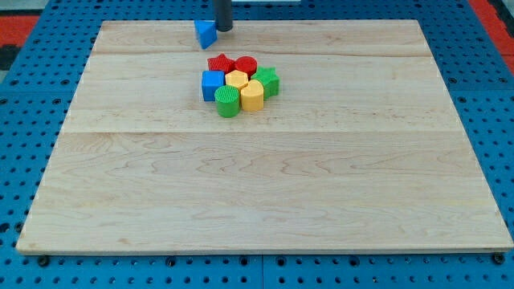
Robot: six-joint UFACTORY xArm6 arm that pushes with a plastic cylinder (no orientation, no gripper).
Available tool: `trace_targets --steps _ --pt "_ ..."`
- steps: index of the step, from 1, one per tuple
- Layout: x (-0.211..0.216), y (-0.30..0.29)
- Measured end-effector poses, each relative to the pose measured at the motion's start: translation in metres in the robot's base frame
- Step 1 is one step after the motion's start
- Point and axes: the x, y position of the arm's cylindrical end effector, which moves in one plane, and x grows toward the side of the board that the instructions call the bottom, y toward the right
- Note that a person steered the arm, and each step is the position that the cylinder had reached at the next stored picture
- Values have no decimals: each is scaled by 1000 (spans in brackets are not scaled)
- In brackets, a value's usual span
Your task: Move the blue triangle to the top left
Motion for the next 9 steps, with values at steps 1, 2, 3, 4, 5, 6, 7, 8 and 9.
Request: trace_targets --steps 1,2,3,4,5,6,7,8,9 --pt "3 -21" --pt "3 -13" --pt "3 19" --pt "18 27" --pt "21 -12" --pt "21 -62" --pt "24 -70" --pt "40 -4" --pt "62 93"
